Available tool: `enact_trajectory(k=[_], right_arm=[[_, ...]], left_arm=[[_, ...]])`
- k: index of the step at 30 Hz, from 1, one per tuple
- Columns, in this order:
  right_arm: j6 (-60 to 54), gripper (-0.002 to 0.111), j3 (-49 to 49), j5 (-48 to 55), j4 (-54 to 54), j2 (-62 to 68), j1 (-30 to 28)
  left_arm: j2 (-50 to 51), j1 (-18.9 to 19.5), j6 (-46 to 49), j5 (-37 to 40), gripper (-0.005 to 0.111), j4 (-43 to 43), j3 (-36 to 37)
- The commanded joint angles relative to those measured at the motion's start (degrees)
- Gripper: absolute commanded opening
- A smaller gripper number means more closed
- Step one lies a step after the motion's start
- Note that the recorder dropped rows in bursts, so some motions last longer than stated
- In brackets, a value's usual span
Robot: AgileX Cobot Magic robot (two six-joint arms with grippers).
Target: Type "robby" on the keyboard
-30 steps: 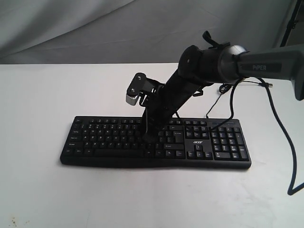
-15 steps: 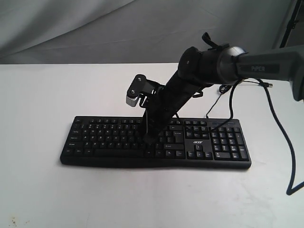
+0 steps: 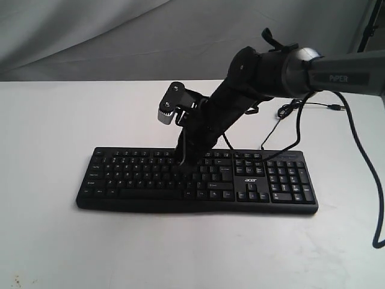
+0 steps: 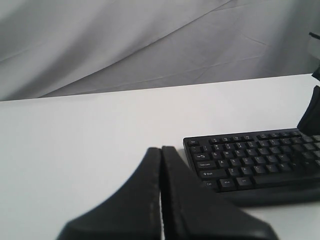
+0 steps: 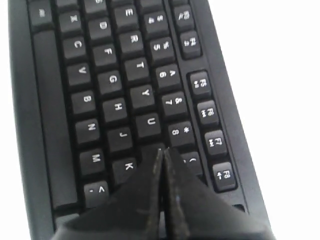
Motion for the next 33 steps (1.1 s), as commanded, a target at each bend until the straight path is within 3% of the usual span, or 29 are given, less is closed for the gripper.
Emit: enact_trajectory(k=[1, 10, 33], right_arm=[[-0.10, 0.000, -0.05, 0.53, 1.25, -0.81, 1.99], [-0.94, 0.000, -0.28, -4.61, 1.63, -0.05, 8.52], [0.05, 0.000, -0.28, -5.54, 2.47, 2.34, 8.29]], left_arm=[[-0.20, -0.36, -0.16, -0.31, 0.000, 0.27, 0.25], [-0.20, -0.36, -0.16, -0.31, 0.000, 0.27, 0.25], [-0.20, -0.36, -0.16, -0.31, 0.000, 0.27, 0.25]])
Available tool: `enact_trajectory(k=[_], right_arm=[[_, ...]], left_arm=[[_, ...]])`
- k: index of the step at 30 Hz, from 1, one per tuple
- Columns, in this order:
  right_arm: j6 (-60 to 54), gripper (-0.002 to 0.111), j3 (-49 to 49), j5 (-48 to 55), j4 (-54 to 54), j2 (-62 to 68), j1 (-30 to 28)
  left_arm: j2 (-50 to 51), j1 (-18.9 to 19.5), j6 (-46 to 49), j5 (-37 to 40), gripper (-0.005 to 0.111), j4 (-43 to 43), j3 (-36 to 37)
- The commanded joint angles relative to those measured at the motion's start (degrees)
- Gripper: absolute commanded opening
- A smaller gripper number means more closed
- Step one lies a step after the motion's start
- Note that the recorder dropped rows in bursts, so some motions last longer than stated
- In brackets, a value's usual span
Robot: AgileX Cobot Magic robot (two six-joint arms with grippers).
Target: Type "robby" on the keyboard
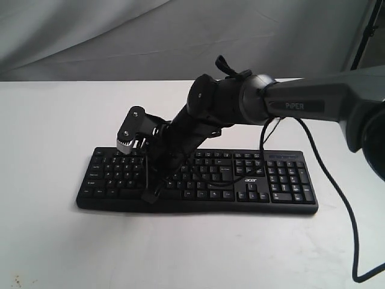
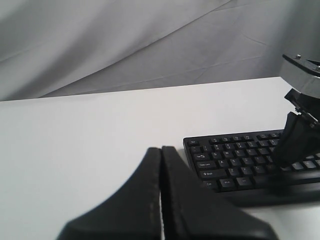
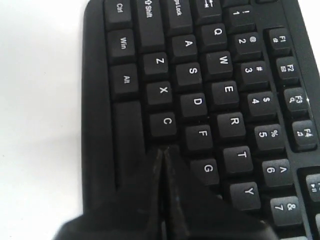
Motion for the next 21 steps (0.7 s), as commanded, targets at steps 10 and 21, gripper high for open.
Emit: enact_trajectory(k=[10, 21], right_arm=[[2.42, 0.000, -0.28, -1.49, -2.79, -0.12, -0.36], [2.48, 0.000, -0.28, -1.64, -2.85, 0.02, -0.36]], left_arm=[[-0.20, -0.36, -0.16, -0.31, 0.000, 0.27, 0.25], [-0.20, -0.36, -0.16, -0.31, 0.000, 0.27, 0.25]])
